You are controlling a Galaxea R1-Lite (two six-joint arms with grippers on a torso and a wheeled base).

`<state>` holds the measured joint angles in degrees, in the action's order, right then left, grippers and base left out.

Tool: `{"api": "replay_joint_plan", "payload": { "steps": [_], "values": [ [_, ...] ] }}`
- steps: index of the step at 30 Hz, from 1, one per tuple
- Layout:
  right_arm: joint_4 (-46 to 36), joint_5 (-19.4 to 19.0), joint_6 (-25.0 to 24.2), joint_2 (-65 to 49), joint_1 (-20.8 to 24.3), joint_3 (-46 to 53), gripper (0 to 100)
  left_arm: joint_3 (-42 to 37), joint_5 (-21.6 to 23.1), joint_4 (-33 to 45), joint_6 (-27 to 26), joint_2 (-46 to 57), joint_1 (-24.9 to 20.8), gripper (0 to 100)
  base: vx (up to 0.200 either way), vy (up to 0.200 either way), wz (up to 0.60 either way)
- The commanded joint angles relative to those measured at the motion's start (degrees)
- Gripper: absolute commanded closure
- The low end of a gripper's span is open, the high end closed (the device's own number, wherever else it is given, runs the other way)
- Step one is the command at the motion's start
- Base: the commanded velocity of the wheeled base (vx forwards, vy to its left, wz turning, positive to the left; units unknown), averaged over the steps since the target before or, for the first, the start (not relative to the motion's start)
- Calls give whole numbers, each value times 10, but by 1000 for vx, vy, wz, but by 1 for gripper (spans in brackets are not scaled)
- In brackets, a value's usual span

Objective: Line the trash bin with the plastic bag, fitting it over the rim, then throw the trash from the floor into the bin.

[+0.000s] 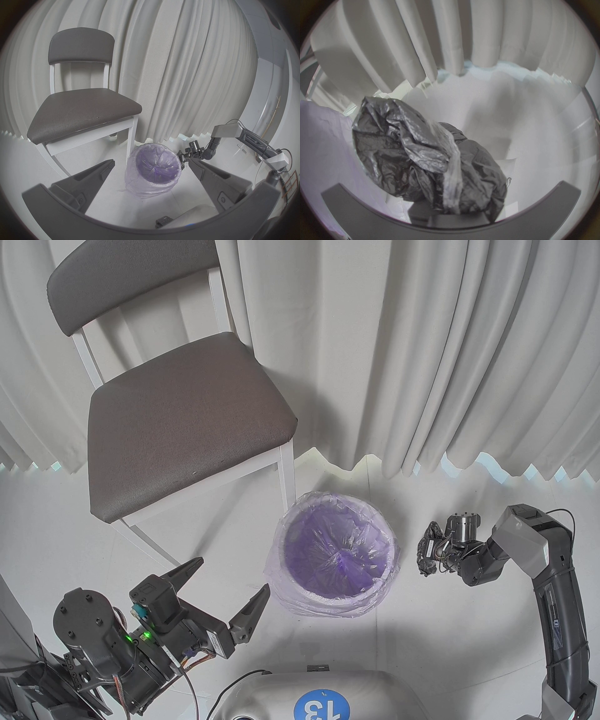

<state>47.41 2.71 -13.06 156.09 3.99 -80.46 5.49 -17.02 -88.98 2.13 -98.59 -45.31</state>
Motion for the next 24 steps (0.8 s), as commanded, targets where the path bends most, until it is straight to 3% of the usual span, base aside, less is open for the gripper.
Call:
{"api": "replay_joint_plan", "payload": {
  "steps": [1,3,4,10,22,24],
  "values": [
    [51,0,56,-88,9,65,100,0,0,-10,-8,1,5,0,0,0,0],
    [51,0,56,-88,9,65,100,0,0,-10,-8,1,5,0,0,0,0],
    [57,-1,102,-132,5,89,100,1,1,-10,-9,-1,5,0,0,0,0],
    [62,-2,141,-222,6,149,100,1,1,-10,-13,2,6,0,0,0,0],
    [118,-6,153,-381,45,286,100,1,1,-10,-13,8,5,0,0,0,0],
    [120,-6,150,-417,73,314,100,2,1,-10,-16,9,4,0,0,0,0]
  ]
}}
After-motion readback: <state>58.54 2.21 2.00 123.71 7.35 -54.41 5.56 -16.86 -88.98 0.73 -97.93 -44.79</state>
